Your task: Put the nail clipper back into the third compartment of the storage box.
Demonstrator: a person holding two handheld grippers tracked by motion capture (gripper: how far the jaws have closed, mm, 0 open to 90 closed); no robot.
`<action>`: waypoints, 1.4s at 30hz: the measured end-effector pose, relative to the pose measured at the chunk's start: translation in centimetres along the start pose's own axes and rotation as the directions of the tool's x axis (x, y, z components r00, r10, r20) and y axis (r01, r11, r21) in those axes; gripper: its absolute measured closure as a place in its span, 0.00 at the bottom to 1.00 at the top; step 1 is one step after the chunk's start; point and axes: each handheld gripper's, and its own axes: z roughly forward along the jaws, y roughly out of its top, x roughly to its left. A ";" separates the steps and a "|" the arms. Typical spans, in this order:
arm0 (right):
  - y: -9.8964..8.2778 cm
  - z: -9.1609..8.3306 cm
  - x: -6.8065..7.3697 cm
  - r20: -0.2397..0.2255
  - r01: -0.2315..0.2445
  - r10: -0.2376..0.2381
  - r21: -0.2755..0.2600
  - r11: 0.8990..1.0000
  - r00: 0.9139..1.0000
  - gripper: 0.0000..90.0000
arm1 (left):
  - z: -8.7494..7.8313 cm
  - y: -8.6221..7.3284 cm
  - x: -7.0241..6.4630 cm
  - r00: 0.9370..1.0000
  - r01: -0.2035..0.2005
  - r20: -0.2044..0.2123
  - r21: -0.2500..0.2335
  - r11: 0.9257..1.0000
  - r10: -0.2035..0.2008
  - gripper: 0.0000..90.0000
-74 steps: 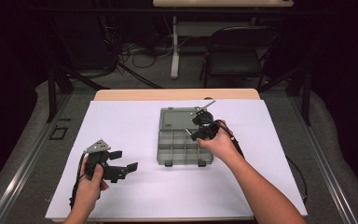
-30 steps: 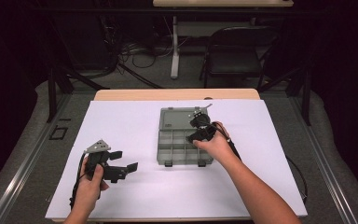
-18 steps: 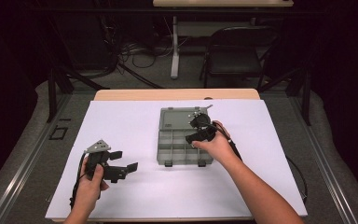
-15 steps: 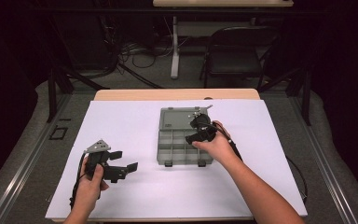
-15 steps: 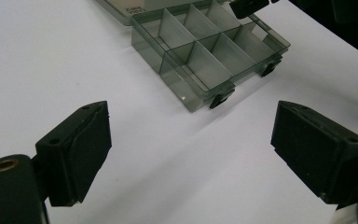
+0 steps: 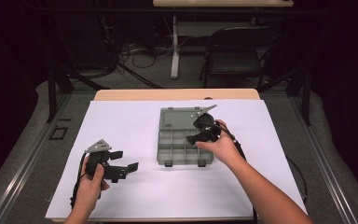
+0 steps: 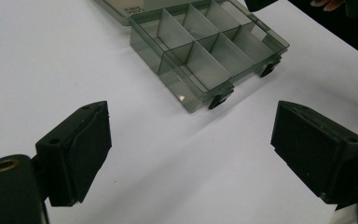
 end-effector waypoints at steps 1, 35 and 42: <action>0.0 -0.2 0.0 -0.011 0.007 -0.007 -0.012 1.000 1.000 0.33 | 0.1 0.0 0.0 1.000 0.000 -0.001 0.003 1.000 0.000 0.13; 4.1 -3.2 -5.3 0.062 -0.081 0.085 -0.071 0.994 0.994 0.08 | 4.7 7.6 0.9 0.998 0.052 -0.039 0.028 0.998 -0.051 0.13; 4.4 -2.1 -6.7 0.088 -0.117 0.123 -0.072 0.991 0.989 0.10 | 7.0 8.6 1.4 0.998 0.052 -0.037 0.057 0.997 -0.050 0.13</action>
